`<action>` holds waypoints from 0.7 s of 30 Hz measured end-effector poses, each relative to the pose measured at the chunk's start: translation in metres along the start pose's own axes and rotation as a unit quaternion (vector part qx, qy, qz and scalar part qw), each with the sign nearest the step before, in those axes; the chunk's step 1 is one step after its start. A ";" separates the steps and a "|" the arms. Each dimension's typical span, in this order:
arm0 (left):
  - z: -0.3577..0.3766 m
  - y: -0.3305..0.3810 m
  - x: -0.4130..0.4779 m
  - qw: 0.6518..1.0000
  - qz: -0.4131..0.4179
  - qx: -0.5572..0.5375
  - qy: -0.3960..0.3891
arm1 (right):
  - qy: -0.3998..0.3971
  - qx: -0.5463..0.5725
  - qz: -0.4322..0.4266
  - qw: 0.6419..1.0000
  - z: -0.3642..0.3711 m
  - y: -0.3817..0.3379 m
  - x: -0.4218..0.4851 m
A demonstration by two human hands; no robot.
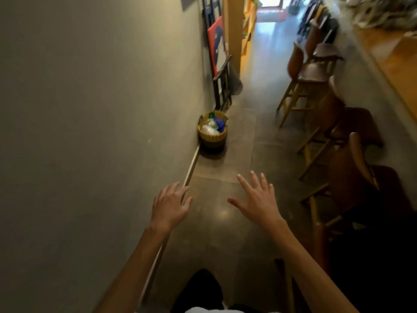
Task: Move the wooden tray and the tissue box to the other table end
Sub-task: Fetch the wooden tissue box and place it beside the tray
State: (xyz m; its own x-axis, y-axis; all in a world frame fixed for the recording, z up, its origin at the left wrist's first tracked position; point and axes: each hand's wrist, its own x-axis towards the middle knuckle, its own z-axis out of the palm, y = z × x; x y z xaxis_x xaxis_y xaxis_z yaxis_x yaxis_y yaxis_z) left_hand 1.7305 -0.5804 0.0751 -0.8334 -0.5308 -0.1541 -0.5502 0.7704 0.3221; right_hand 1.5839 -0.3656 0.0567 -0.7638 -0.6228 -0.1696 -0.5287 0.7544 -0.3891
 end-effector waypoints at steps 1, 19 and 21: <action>-0.004 0.001 0.031 1.000 0.013 -0.005 -0.010 | -0.005 0.007 0.021 1.000 -0.007 0.002 0.022; -0.044 0.143 0.528 0.928 0.349 0.094 -0.091 | 0.177 0.149 0.354 0.906 -0.117 0.076 0.320; -0.037 0.174 0.566 0.914 0.380 0.095 -0.110 | 0.177 0.156 0.385 0.892 -0.122 0.096 0.340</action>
State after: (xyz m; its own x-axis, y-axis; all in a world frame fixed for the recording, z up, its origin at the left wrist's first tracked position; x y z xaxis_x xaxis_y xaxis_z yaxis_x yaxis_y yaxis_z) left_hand 1.1648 -0.7600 0.0787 -0.9577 0.2496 -0.1435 0.2090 0.9456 0.2494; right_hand 1.2283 -0.4792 0.0721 -0.9542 0.2015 -0.2213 0.2905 0.8016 -0.5225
